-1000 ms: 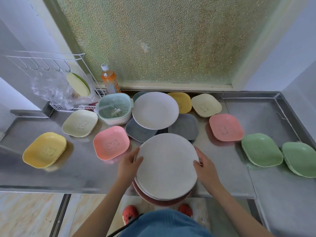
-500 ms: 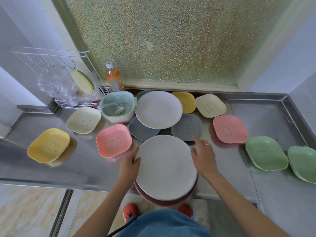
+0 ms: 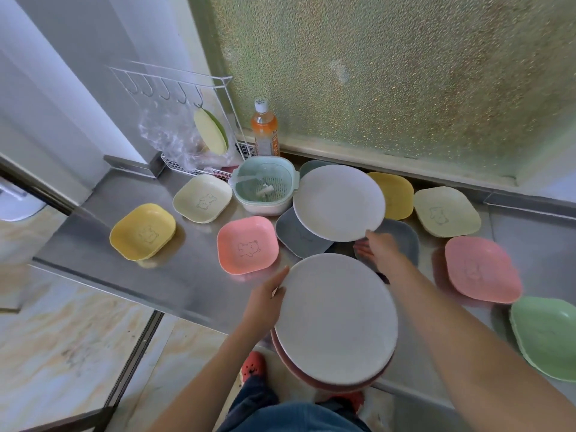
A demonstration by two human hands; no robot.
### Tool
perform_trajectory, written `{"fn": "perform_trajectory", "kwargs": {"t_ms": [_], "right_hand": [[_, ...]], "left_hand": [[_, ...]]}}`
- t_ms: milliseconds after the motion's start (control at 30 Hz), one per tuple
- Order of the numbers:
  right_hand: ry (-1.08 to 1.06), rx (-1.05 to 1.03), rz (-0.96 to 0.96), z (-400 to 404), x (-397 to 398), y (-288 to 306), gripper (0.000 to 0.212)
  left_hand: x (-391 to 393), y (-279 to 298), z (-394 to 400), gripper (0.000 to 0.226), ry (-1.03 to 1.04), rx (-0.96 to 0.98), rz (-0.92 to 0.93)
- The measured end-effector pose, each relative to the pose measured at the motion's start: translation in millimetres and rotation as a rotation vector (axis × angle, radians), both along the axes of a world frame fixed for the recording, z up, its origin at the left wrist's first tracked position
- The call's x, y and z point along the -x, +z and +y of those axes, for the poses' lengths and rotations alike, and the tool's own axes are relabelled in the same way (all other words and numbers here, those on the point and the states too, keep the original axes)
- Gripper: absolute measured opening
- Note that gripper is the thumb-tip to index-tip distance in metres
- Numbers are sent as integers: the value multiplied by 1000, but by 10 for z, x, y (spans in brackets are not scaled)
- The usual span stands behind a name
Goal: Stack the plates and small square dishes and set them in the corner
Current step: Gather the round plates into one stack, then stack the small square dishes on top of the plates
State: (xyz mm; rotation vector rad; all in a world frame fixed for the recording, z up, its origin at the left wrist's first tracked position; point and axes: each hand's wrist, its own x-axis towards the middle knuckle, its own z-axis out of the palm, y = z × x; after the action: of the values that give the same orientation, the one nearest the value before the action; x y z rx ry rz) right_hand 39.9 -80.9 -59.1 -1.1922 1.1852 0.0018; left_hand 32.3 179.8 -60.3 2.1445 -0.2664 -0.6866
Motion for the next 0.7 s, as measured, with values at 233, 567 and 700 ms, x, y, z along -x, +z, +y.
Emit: {"fn": "perform_trajectory", "kwargs": {"t_ms": [233, 567, 700], "right_hand": [[-188, 12, -176, -8, -106, 64, 35], [-234, 294, -123, -158, 603, 235, 38], [-273, 270, -187, -107, 977, 250, 31]], "left_hand": [[-7, 16, -29, 46, -3, -32, 11], [-50, -33, 11, 47, 6, 1, 72], [-68, -28, 17, 49, -2, 42, 93]]}}
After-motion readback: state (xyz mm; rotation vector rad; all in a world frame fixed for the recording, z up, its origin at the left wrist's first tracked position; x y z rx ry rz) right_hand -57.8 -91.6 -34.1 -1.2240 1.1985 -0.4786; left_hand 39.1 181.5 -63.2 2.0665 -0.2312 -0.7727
